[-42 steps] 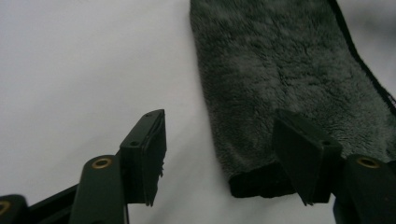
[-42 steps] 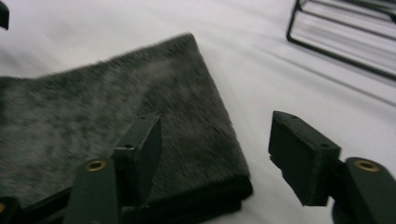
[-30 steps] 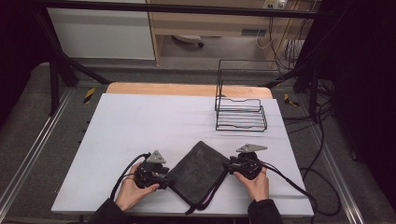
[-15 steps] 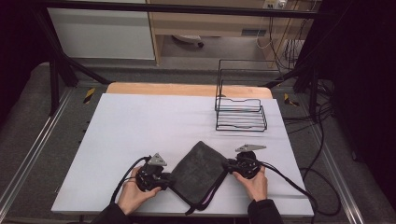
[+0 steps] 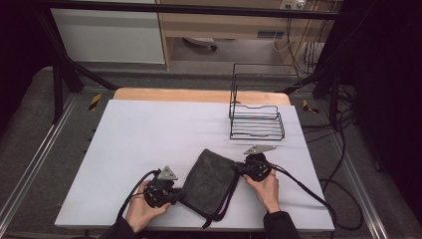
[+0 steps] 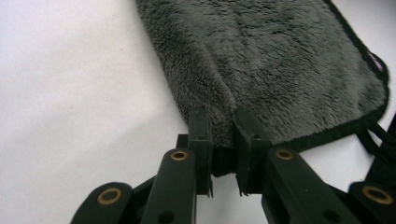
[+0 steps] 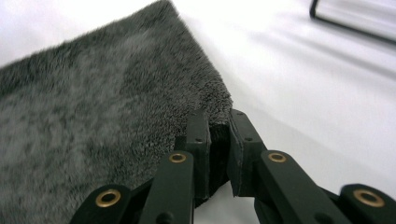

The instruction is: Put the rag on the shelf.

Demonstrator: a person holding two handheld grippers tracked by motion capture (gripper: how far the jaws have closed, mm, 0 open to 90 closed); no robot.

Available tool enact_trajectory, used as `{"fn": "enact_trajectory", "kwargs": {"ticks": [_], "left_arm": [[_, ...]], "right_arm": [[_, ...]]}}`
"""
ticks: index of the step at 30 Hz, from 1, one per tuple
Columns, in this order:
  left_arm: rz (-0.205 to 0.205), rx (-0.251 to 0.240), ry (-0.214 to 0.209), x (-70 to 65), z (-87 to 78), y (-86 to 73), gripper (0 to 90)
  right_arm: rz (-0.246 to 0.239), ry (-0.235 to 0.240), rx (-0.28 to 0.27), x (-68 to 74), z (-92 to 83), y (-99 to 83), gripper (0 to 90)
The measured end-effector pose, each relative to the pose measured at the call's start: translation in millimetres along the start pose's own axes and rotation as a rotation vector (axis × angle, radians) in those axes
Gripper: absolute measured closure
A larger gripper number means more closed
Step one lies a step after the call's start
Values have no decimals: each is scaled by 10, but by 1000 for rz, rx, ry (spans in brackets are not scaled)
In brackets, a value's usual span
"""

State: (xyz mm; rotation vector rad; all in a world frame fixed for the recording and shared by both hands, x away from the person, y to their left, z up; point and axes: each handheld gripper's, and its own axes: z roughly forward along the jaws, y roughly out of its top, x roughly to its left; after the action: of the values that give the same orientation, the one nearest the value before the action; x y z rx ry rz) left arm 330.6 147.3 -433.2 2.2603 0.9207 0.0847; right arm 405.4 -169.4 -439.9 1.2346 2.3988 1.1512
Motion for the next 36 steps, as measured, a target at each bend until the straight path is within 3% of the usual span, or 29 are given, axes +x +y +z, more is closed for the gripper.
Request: {"fn": "enact_trajectory", "kwargs": {"ticks": [6, 13, 20, 24, 32, 33, 36], "left_arm": [[-16, -23, 16, -72, -34, -80, 780], [-26, -33, 16, -126, -51, -123, 781], [-49, -57, 17, -171, -52, -156, 781], [-41, -57, 17, -160, -50, -161, 774], [-33, -76, 6, -59, -137, -157, 638], [-32, -83, 8, -47, -153, -155, 594], [-19, -111, 26, 18, -224, -138, 533]], "right_arm": [[-70, 26, -23, 21, 240, 224, 813], [-136, 59, -61, 74, 330, 349, 811], [-136, 59, -47, 59, 486, 342, 807], [-141, 64, -41, 52, 487, 345, 794], [-153, 29, -96, 120, 233, 368, 492], [-145, 25, -113, 141, 140, 363, 412], [-114, 40, -122, 137, 46, 324, 342]]}}
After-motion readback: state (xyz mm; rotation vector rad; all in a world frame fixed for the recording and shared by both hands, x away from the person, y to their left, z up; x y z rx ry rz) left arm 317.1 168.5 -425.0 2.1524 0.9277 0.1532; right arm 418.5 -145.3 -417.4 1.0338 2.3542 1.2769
